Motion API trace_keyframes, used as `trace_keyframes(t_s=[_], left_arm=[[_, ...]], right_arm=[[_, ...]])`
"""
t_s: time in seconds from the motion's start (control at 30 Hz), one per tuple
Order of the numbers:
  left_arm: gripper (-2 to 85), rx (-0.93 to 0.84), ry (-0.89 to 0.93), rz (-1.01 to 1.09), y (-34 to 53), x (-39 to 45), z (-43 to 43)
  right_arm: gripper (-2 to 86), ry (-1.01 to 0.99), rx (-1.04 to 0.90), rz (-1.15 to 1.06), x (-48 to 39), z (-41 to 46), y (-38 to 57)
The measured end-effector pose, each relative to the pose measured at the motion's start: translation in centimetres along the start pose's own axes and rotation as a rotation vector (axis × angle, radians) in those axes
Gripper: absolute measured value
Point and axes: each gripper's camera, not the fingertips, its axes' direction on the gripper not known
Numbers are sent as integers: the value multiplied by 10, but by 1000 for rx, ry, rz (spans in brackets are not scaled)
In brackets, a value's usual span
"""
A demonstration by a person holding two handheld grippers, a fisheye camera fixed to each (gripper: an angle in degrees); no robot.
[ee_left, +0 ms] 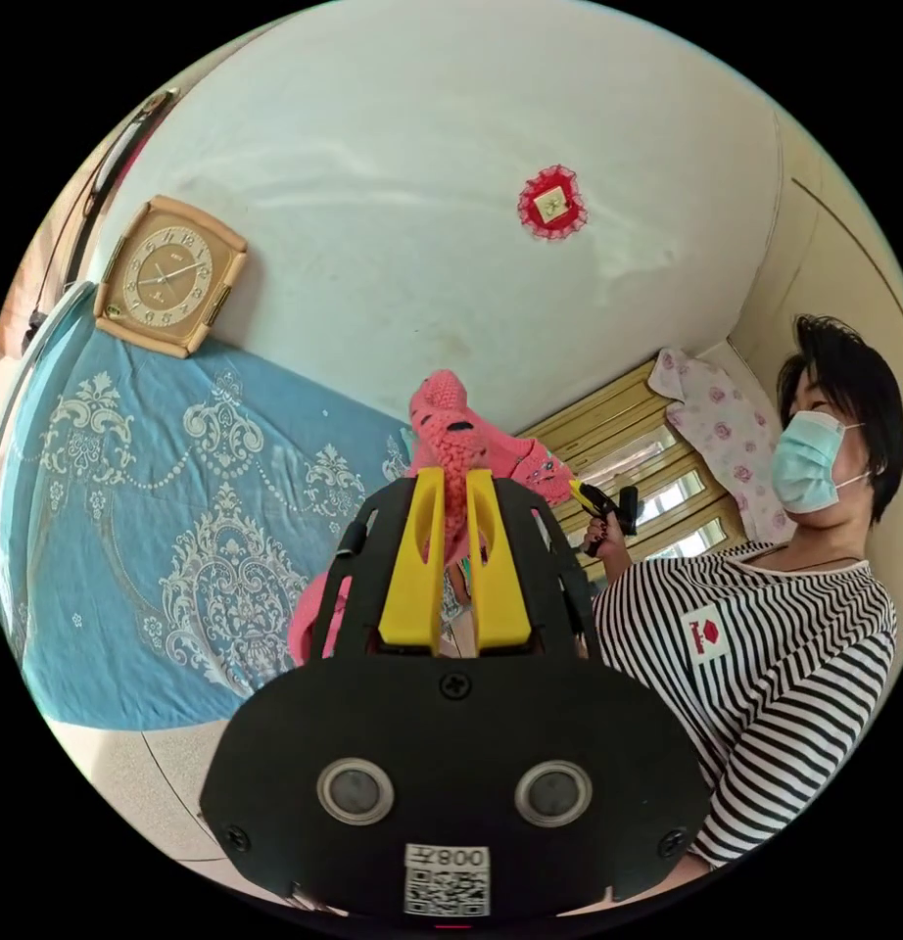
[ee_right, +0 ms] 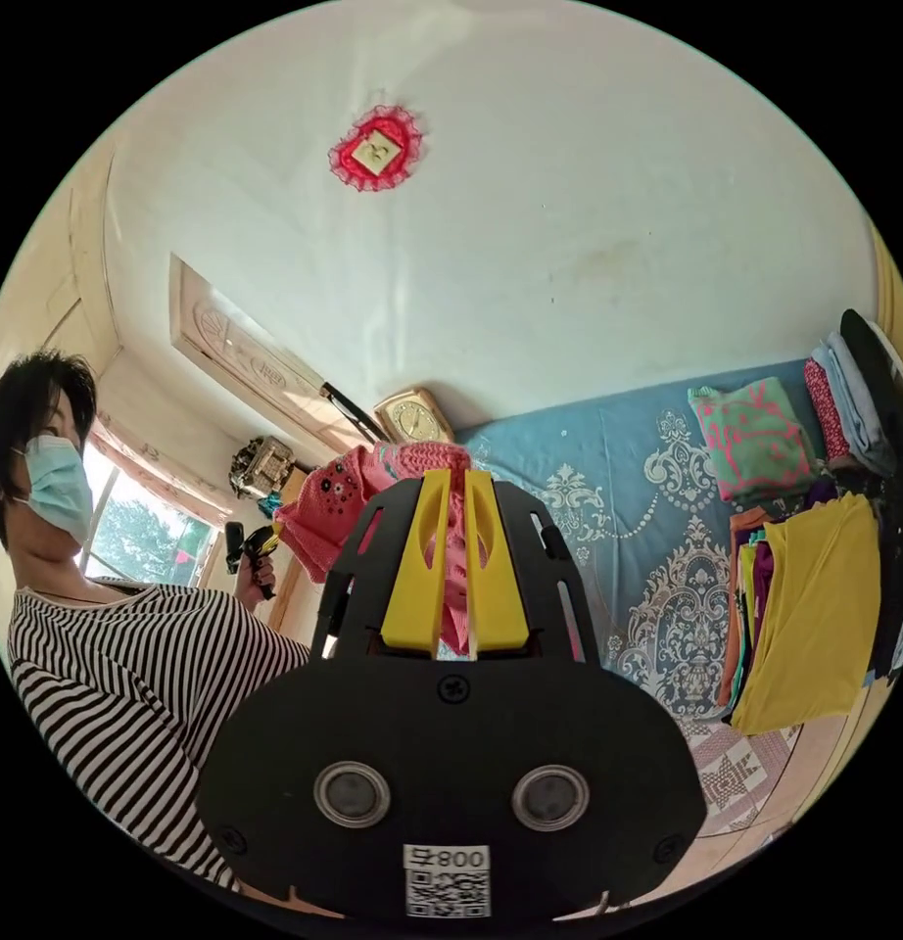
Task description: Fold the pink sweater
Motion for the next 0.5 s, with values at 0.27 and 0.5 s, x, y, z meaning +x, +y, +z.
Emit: trace_keyframes(t_s=[0.27, 0.5], left_arm=[[30, 50, 45, 124, -35, 96, -41], [30, 136, 85, 195, -74, 161, -71]], right_arm=[[22, -28, 73, -131, -66, -95, 14], [22, -72, 128, -237, -116, -160, 2]])
